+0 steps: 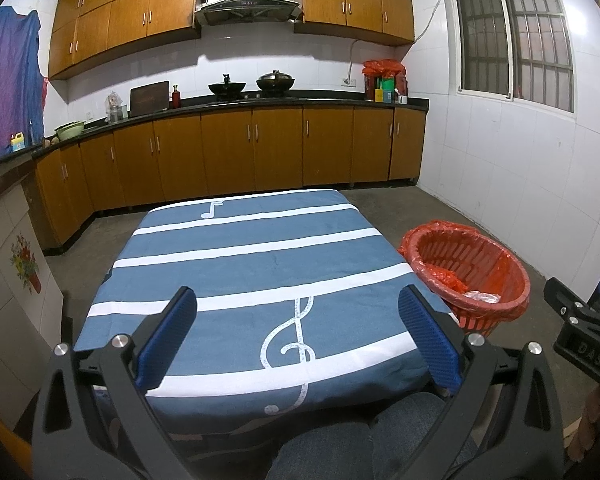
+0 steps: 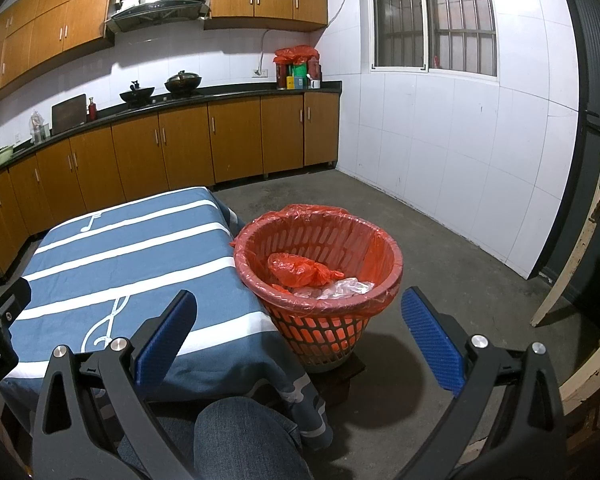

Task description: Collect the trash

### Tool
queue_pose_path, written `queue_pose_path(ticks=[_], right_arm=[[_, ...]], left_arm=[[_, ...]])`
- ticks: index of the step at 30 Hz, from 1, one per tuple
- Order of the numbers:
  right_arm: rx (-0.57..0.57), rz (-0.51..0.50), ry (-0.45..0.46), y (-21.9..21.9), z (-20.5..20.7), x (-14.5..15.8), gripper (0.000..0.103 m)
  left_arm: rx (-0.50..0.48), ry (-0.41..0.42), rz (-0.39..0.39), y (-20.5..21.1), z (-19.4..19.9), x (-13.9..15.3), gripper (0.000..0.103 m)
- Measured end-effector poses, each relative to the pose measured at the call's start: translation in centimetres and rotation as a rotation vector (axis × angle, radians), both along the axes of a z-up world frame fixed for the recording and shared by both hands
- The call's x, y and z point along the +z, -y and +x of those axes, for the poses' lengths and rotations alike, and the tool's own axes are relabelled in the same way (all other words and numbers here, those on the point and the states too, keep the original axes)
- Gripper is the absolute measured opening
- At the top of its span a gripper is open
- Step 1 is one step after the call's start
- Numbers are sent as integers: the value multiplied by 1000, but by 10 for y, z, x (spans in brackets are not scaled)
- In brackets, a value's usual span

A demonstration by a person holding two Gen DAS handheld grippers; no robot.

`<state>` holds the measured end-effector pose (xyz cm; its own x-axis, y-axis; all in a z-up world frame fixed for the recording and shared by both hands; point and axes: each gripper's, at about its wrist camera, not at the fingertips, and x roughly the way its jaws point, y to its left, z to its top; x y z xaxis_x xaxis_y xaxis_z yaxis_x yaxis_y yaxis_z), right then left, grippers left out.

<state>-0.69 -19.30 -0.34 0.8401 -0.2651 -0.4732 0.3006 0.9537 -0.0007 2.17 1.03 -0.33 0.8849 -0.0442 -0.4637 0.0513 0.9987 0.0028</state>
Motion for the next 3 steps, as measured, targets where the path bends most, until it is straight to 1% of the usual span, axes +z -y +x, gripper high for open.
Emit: queue_pose_path(ticks=[3], right_arm=[[0, 0, 0, 0, 0, 0, 101]], left_arm=[[-1, 0, -1, -1, 0, 0, 99]])
